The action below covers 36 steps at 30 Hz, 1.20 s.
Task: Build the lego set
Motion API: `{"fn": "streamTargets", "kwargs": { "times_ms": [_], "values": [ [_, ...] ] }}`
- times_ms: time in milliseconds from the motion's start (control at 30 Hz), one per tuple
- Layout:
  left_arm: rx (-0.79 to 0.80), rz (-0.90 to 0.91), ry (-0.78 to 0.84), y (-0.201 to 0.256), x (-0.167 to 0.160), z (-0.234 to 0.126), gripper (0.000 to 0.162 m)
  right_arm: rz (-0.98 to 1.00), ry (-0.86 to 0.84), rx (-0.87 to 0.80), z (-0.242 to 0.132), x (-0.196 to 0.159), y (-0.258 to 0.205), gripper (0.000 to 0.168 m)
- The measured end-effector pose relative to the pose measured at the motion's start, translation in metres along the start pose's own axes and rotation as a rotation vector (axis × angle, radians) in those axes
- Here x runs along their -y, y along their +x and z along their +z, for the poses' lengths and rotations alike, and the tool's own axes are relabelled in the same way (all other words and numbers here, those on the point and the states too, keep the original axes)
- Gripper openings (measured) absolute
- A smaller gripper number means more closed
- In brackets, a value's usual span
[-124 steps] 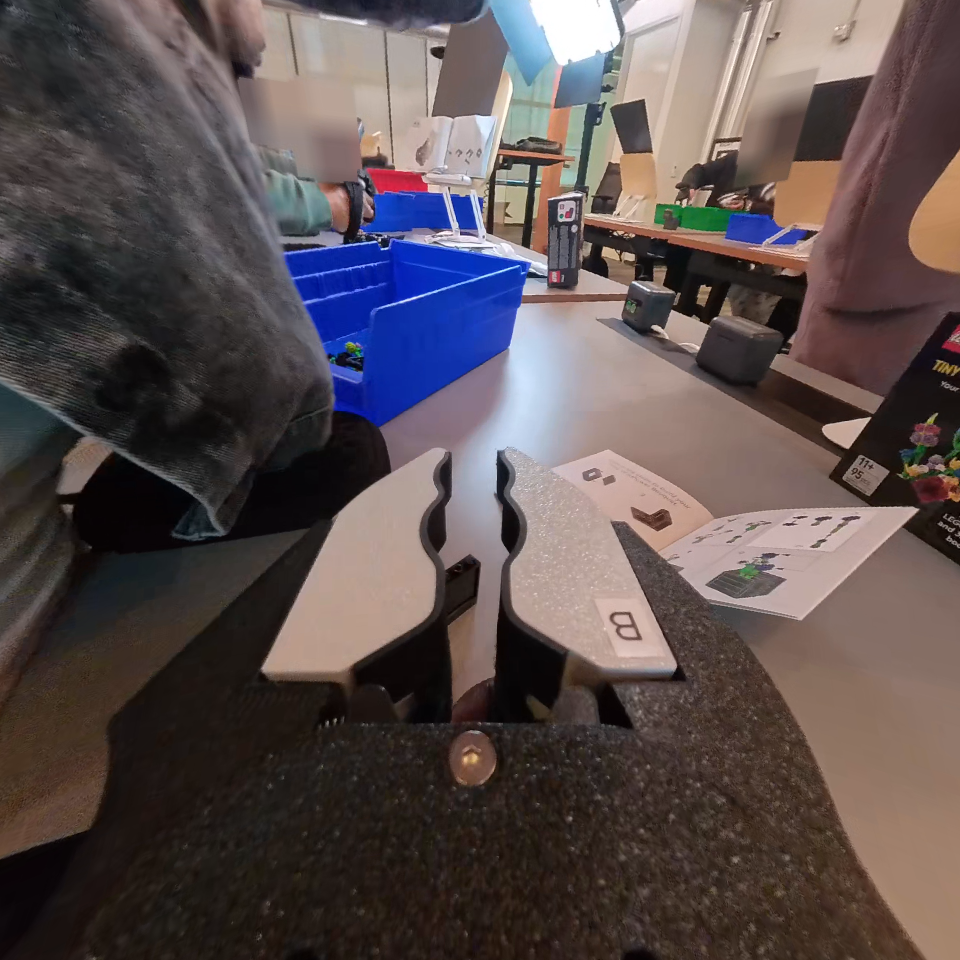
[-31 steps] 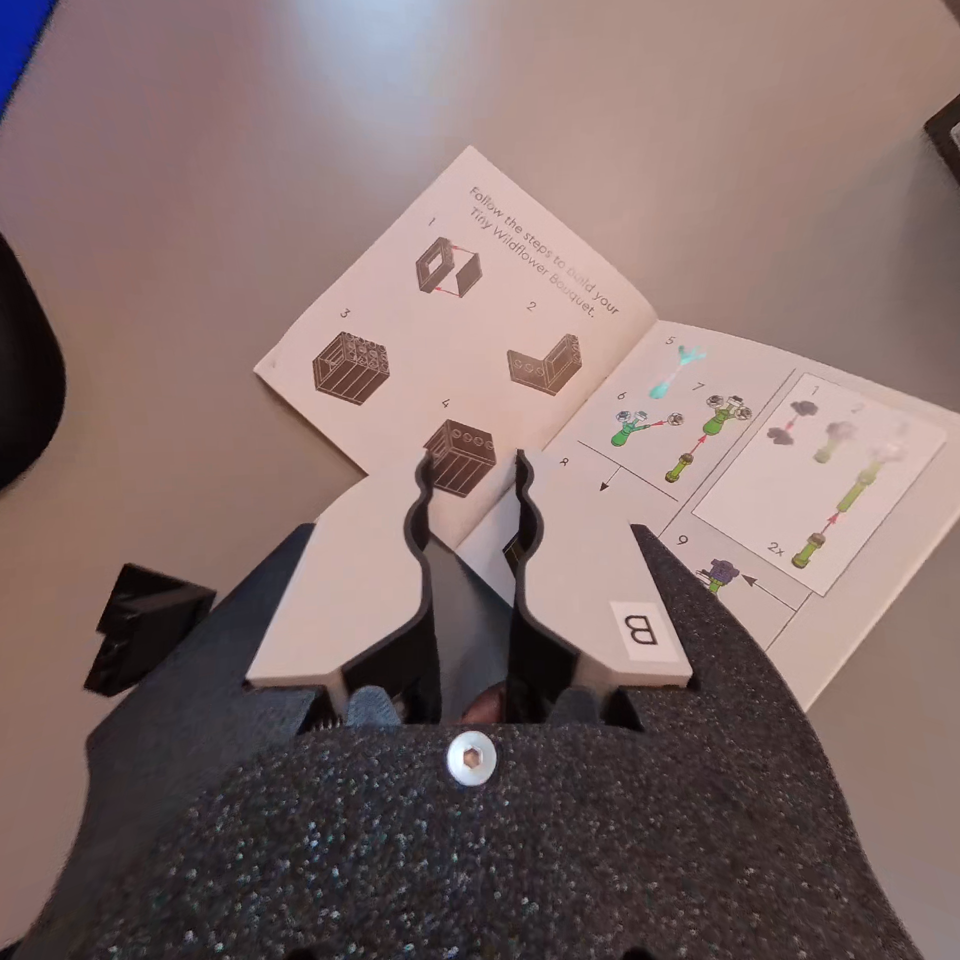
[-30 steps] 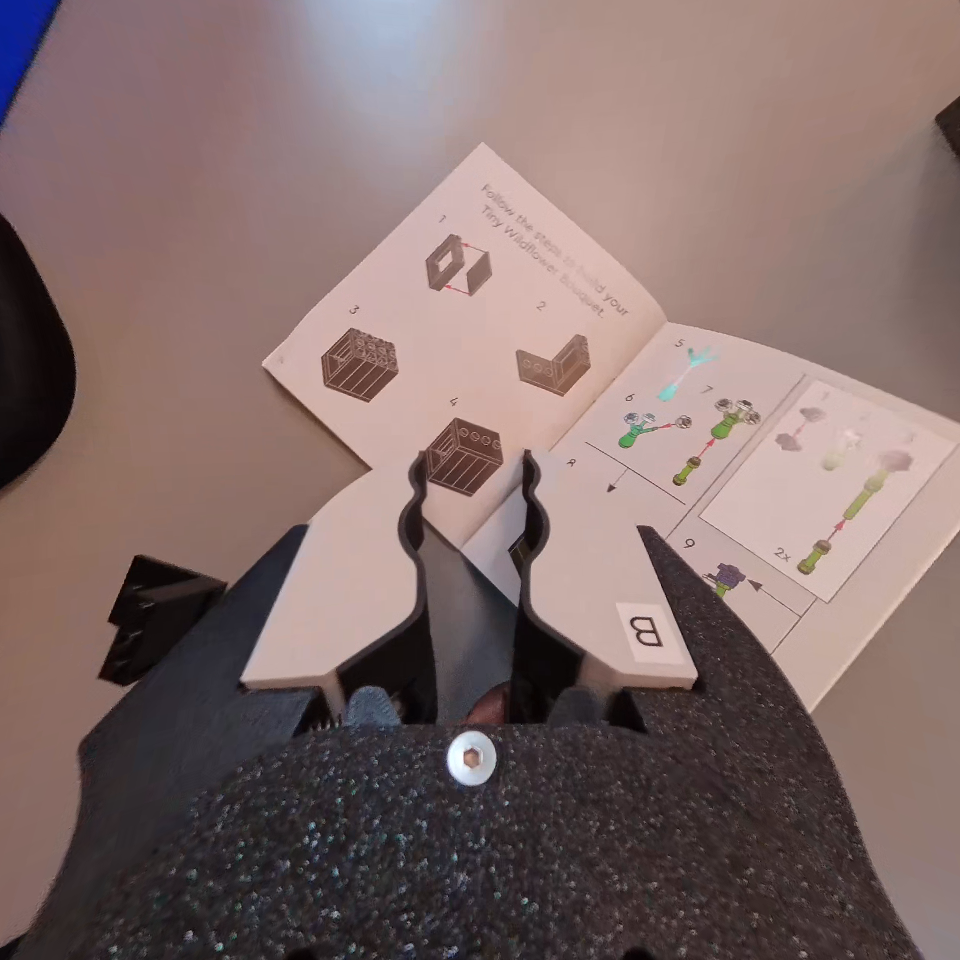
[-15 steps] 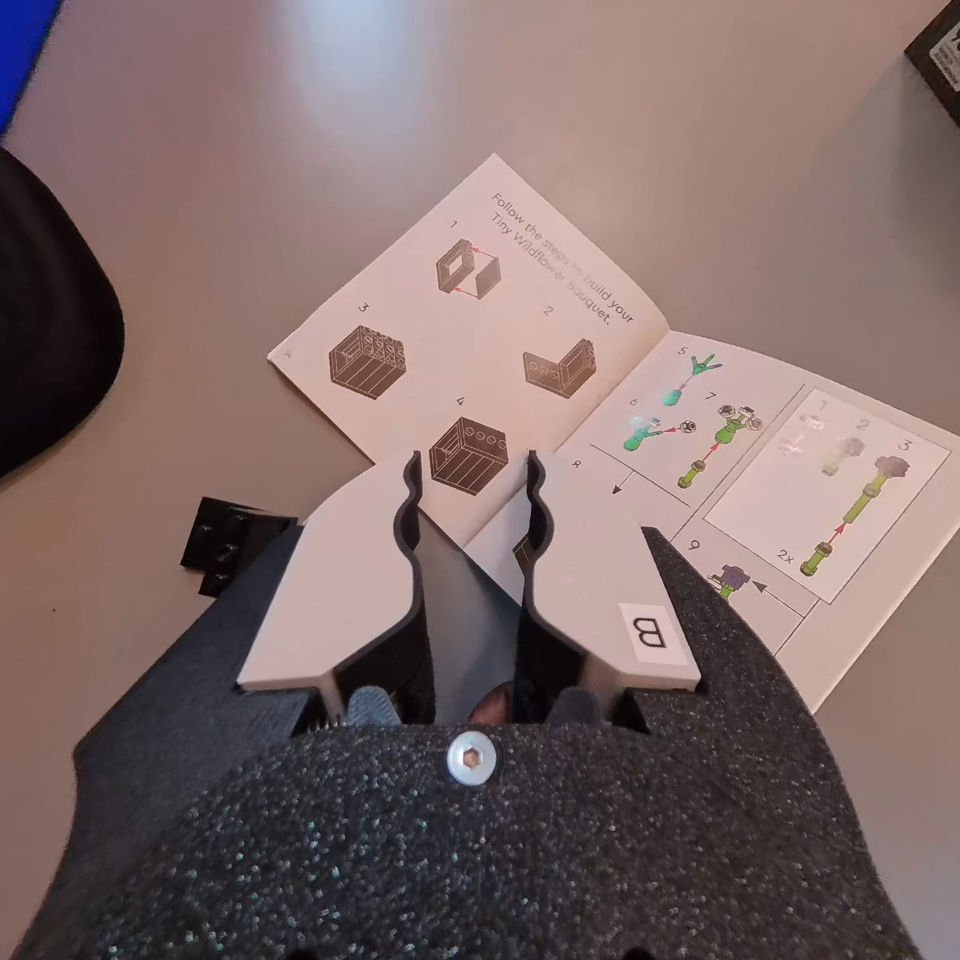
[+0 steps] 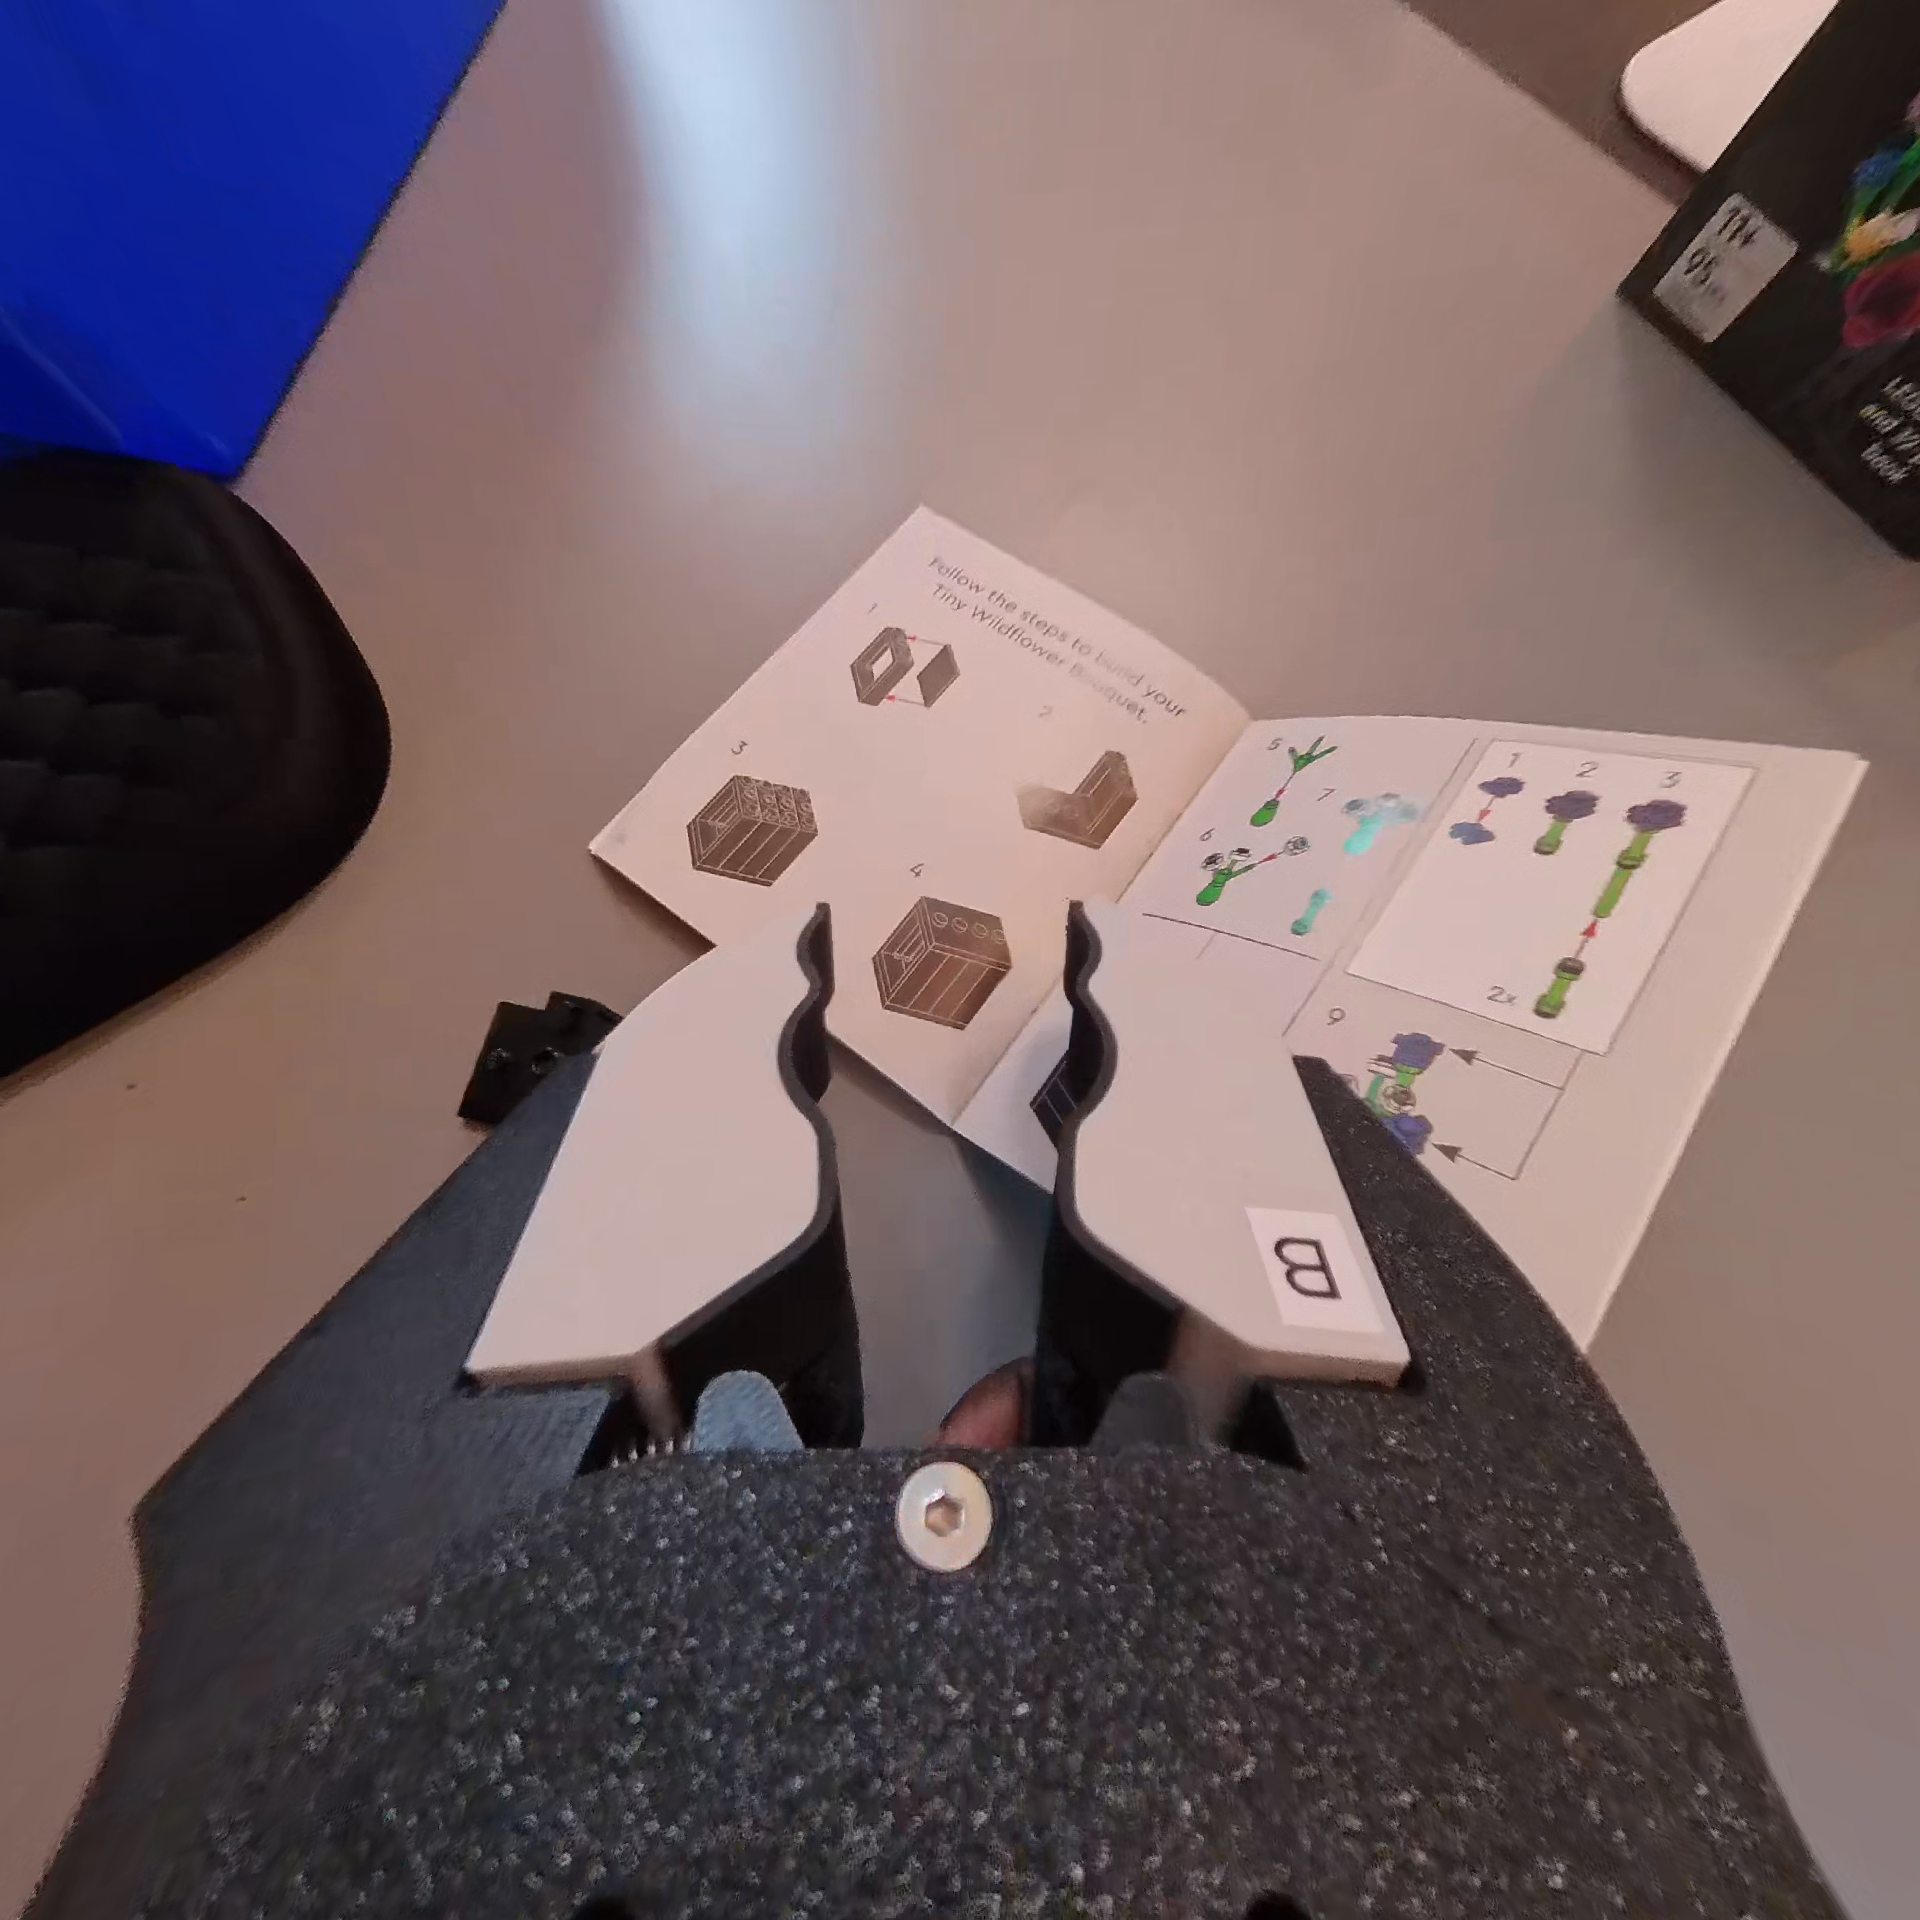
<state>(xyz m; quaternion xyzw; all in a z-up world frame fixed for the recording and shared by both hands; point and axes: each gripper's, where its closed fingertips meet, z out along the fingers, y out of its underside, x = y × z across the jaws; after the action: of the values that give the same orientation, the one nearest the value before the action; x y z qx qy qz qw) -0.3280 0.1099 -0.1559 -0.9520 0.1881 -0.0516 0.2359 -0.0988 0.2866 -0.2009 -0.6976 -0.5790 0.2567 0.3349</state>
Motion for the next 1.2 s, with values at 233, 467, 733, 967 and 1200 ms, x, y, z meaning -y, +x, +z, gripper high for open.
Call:
{"fn": "streamTargets", "kwargs": {
  "times_ms": [233,467,733,967,1200],
  "values": [
    [-0.05,-0.038,0.031,0.006,0.006,-0.003,0.033,0.0,0.045,-0.003,-0.009,0.004,-0.001,0.037],
    [-0.127,-0.102,0.089,0.012,0.014,-0.005,0.033,-0.031,0.179,0.021,-0.027,0.015,-0.003,0.03],
    [-0.199,-0.181,0.175,0.019,0.024,-0.01,0.033,-0.119,0.28,0.05,-0.044,0.017,-0.011,0.032],
    [-0.256,-0.265,0.328,0.029,0.046,-0.021,0.033,-0.179,0.327,0.077,-0.051,0.016,-0.022,0.032],
    [-0.516,-0.427,0.592,0.065,0.093,-0.048,0.033,-0.22,0.405,0.104,-0.061,0.026,-0.03,0.032]
  ]
}}
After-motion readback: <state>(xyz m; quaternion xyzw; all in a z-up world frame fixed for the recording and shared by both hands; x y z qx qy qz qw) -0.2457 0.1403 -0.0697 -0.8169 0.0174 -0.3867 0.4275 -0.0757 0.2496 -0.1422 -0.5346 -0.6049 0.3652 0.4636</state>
